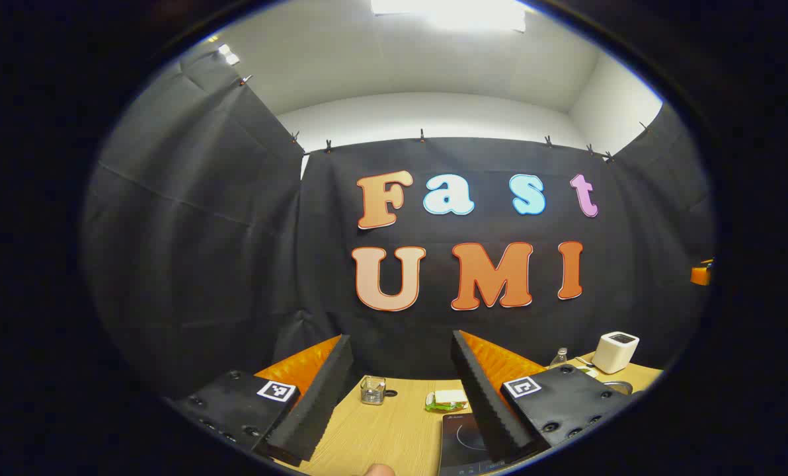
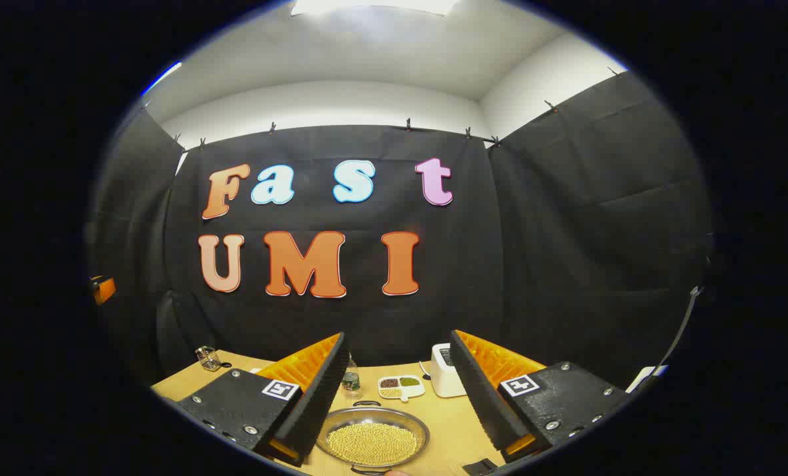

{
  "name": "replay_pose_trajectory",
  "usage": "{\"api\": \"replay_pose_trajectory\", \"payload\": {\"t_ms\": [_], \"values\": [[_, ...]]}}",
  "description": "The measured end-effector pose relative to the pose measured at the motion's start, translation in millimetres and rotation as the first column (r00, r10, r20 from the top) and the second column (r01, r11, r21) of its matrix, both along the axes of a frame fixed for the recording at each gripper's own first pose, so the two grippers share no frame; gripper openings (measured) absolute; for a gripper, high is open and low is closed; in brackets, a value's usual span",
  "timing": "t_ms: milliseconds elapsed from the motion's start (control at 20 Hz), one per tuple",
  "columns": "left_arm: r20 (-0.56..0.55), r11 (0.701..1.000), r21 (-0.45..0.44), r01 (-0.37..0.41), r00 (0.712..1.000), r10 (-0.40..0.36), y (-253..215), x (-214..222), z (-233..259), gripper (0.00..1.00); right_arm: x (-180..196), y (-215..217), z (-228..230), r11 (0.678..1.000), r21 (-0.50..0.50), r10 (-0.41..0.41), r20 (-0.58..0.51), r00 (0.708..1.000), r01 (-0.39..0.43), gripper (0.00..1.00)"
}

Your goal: First push the handle of the pot to place it horizontally, then grasp the pot with both hands and set it on the induction cooktop.

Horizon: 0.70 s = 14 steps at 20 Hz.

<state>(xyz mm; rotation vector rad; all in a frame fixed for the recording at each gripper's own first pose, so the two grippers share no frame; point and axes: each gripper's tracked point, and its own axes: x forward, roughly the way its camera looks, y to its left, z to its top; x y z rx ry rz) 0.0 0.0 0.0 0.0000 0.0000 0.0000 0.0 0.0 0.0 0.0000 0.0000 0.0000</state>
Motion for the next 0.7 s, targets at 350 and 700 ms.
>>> {"api": "replay_pose_trajectory", "payload": {"t_ms": [350, 700], "values": [[0.027, 0.998, -0.05, 0.029, 0.999, -0.028, 11, -22, 32, 0.94, -24, 11, -4, 0.999, 0.033, 0.037, -0.026, 0.999, -0.036, 0.95], [0.133, 0.994, 0.075, -0.078, 0.989, 0.068, 39, -53, 71, 0.97, -36, -1, 15, 0.999, 0.047, 0.011, 0.006, 1.0, -0.011, 0.95]]}}
